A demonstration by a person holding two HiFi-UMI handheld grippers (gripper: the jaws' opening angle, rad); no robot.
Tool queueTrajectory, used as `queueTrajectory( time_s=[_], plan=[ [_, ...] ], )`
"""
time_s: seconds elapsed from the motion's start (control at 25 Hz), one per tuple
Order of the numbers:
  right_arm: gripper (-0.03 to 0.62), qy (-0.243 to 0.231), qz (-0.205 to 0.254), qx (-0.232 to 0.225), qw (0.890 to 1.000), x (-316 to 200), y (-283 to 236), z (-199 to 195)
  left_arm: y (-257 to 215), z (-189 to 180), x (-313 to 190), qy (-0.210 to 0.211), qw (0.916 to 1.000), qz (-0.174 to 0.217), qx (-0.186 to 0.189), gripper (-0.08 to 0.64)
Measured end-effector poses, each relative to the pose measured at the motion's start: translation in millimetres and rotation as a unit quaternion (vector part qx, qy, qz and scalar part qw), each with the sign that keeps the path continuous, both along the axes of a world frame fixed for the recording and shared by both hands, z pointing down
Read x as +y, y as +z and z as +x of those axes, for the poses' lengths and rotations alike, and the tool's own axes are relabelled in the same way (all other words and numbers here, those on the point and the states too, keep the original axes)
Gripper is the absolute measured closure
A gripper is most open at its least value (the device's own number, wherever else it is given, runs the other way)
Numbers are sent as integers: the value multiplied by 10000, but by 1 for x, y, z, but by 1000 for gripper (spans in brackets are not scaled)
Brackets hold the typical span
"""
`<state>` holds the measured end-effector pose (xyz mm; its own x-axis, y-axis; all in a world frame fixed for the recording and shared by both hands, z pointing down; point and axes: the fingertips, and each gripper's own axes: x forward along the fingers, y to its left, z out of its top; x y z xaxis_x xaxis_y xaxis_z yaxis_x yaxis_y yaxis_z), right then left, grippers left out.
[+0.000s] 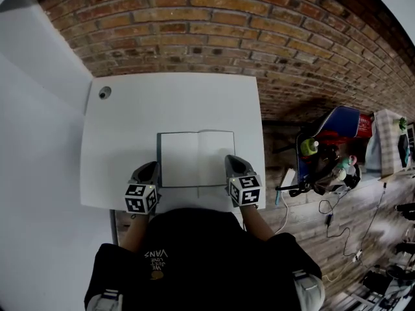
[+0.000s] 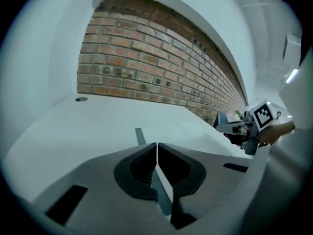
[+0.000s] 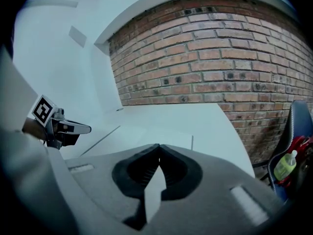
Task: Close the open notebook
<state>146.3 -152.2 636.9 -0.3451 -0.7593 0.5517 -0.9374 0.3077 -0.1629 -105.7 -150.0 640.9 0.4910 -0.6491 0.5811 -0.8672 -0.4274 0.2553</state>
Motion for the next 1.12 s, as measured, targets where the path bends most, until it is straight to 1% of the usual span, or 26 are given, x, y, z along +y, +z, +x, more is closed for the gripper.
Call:
queueTrajectory(
  time_s=[0.08,0.16,0.6,0.76,0.8,0.88,0.92,1.12],
  plan=[
    [594,-25,-92,61,9999,1,7,0,9,-1,2,30,9998,-126,-127,548],
    [594,-33,-152,104,9998,2,12,1,16,-2,3,24,9996,-218,-174,548],
    [594,-83,-363,270,9989,4,30,4,38,0,7,5,9960,-877,-193,548],
    [594,-115,-488,335,9982,7,37,5,44,1,8,-43,9943,-1040,-246,546],
    [594,-118,-518,330,9980,7,39,5,45,1,8,-59,9938,-1082,-256,528],
    [594,-128,-557,329,9978,9,42,4,49,0,8,-83,9926,-1180,-267,454],
    [594,-134,-576,340,9977,9,44,4,51,0,7,-87,9921,-1219,-271,438],
    [594,-157,-668,394,9969,13,51,3,53,0,7,-81,9913,-1286,-277,426]
  ],
)
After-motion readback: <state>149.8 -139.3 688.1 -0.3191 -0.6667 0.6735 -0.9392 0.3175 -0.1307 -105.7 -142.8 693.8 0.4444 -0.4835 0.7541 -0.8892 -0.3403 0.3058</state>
